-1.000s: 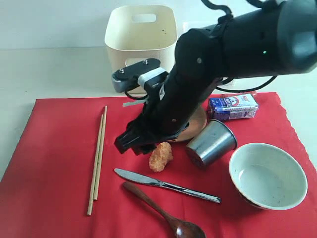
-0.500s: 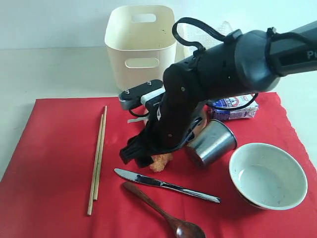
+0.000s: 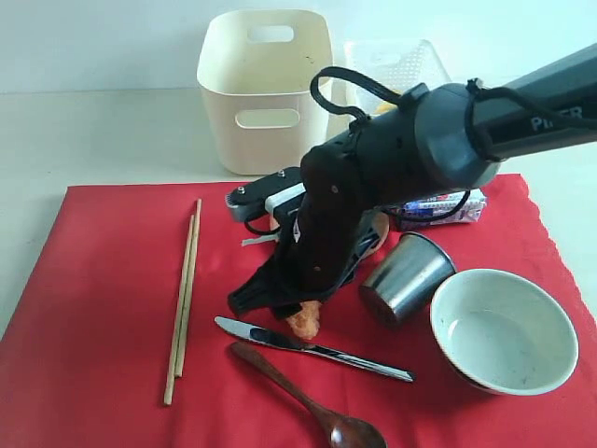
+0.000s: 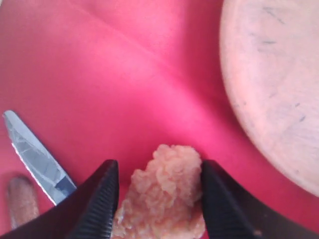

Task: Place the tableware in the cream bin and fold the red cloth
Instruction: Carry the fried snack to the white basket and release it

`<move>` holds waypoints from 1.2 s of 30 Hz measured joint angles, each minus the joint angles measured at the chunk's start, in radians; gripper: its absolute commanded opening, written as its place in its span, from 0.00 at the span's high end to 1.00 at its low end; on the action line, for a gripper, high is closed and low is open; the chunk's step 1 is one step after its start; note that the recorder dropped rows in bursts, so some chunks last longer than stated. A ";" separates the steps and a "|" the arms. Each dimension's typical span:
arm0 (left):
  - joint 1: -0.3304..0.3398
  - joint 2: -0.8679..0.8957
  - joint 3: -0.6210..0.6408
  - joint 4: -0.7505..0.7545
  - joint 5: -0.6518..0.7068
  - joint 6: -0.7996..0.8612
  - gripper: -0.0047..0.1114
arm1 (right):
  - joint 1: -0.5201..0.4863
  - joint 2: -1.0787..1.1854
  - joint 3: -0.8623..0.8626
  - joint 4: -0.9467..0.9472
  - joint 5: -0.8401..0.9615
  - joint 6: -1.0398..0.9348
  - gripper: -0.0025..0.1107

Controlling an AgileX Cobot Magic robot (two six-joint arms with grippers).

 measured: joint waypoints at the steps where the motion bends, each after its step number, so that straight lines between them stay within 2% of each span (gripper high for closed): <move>1: 0.000 0.000 0.000 0.000 0.000 0.000 0.94 | 0.000 -0.005 0.000 0.010 0.000 0.000 0.97; 12: 0.000 0.000 0.000 0.000 0.000 0.000 0.94 | 0.000 -0.155 0.000 0.027 -0.037 0.000 0.98; 21: 0.000 0.000 0.000 0.000 0.000 0.000 0.94 | -0.016 -0.214 0.000 -0.119 -0.110 0.000 0.98; 32: 0.000 0.000 0.000 0.000 0.000 0.000 0.94 | -0.249 -0.214 0.000 -0.150 -0.243 0.000 0.98; 36: 0.000 0.000 0.000 0.000 0.000 0.000 0.94 | -0.382 -0.214 0.000 -0.155 -0.377 -0.002 0.98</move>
